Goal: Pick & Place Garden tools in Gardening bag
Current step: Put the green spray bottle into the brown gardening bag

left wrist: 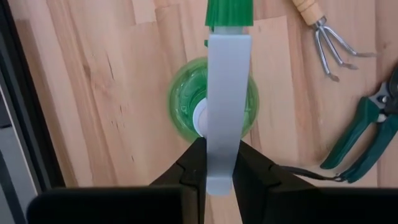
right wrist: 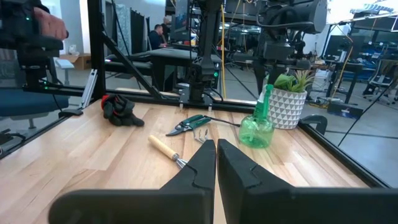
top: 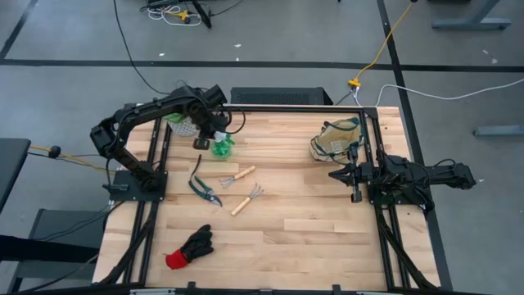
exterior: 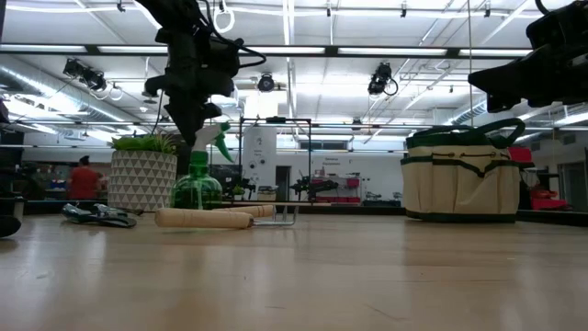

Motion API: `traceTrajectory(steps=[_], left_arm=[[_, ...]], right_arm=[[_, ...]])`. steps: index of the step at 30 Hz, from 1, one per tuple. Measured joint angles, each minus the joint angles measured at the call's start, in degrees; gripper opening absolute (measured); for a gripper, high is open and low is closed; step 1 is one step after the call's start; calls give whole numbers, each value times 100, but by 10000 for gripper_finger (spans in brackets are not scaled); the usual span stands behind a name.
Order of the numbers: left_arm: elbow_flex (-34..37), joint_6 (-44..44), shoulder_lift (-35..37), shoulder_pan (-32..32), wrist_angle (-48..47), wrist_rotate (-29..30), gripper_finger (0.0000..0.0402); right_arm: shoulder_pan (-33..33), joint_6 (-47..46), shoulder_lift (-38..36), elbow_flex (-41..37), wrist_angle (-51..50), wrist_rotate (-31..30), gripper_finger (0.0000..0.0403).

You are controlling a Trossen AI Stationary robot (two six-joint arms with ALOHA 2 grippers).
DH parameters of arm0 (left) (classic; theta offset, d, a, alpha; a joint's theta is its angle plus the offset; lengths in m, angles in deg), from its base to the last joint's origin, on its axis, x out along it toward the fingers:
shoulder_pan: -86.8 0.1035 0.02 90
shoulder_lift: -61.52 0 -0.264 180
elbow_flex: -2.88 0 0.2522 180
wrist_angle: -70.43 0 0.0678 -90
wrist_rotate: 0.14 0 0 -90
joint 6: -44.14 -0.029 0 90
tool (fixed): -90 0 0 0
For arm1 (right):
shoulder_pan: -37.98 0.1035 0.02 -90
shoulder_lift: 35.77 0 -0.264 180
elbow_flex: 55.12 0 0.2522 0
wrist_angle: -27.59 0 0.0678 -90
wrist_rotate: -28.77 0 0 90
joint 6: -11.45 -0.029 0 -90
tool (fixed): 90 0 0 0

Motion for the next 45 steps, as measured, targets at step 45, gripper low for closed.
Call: traceTrajectory(steps=[45], left_arm=[[-2990,1947,-532,-1564,-1049,-71,58]], right_arm=[[0,0,0,0,2,2,20]])
